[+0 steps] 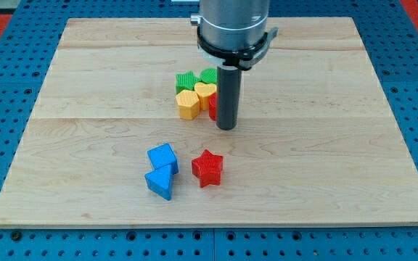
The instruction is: Place the red star towards the top right side of the red circle
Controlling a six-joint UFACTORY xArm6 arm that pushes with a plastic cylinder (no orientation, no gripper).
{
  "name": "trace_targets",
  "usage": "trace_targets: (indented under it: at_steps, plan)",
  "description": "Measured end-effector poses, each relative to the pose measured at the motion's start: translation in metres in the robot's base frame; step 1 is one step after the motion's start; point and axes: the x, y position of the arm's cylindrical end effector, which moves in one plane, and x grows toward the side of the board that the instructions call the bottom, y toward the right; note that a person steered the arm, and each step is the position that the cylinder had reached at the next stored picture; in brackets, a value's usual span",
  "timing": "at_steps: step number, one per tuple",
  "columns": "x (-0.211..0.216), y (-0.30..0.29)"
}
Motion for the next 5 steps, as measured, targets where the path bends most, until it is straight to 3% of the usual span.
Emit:
trace_targets:
  at_steps: [1,2,3,4,5]
  plan:
    - [0.000,-0.007]
    - [0.000,0.040]
    - [0.040,0.080]
    - [0.123,0.081]
    - [0.139,0.022]
